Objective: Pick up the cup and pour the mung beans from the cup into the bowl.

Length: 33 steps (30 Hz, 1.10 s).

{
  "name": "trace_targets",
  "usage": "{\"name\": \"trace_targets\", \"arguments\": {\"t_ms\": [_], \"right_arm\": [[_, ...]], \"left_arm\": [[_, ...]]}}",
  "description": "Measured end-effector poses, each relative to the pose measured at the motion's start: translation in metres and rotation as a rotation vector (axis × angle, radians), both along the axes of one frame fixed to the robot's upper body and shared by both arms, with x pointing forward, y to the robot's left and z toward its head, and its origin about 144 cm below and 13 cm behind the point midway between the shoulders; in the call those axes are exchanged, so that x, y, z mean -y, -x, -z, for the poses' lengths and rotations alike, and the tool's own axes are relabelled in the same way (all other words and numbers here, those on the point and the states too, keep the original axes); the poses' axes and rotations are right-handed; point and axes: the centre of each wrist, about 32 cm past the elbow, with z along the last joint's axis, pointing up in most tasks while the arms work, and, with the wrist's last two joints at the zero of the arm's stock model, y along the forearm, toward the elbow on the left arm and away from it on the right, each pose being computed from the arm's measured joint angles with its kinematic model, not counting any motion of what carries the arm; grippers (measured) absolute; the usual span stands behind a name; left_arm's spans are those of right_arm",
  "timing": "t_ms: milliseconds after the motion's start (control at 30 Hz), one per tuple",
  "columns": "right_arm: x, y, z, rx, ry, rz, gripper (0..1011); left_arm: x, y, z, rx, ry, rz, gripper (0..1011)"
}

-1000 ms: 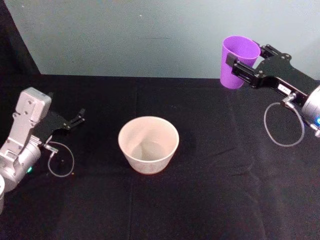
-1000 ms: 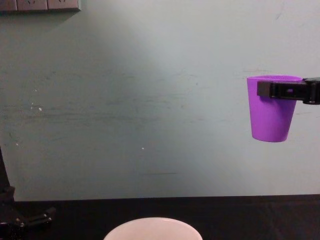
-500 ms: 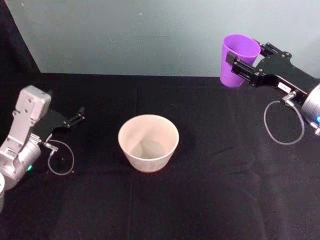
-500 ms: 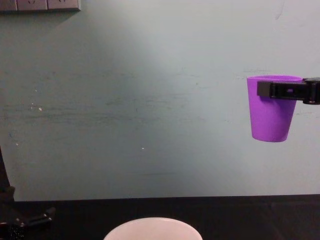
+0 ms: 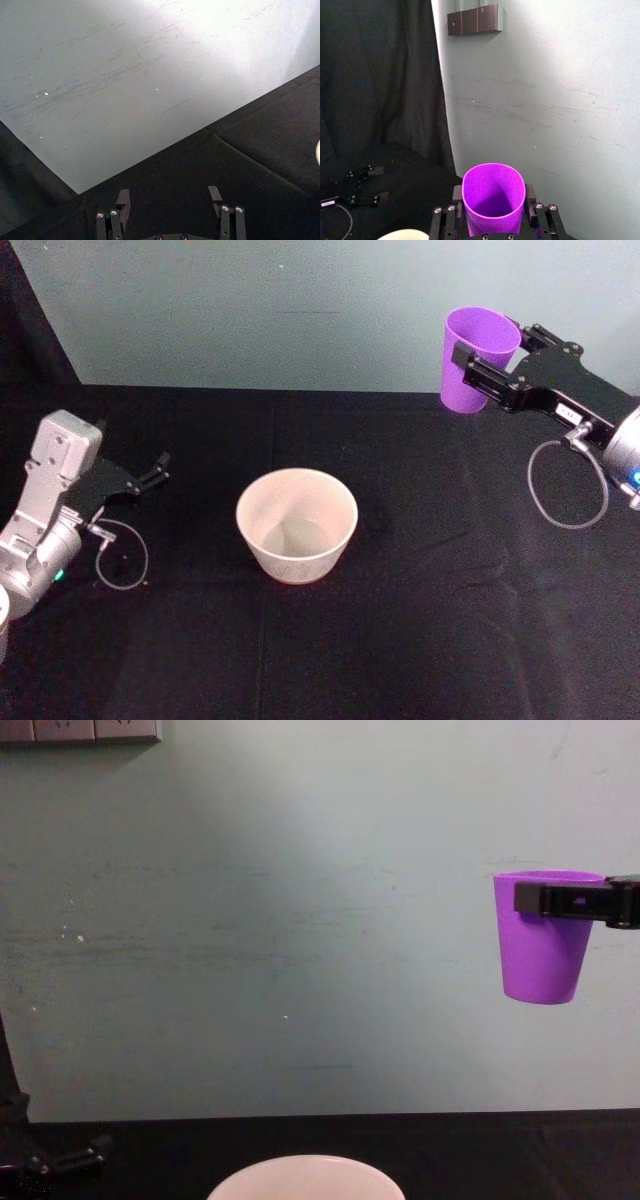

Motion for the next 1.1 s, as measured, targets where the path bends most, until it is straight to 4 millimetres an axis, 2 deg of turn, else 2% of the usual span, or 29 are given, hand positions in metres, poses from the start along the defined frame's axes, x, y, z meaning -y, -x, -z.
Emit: {"name": "trace_targets", "arguments": {"t_ms": [1100], "right_arm": [[0.0,0.0,0.0,0.0,0.0,0.0,716]], "left_arm": [[0.0,0.0,0.0,0.0,0.0,0.0,1011]]}}
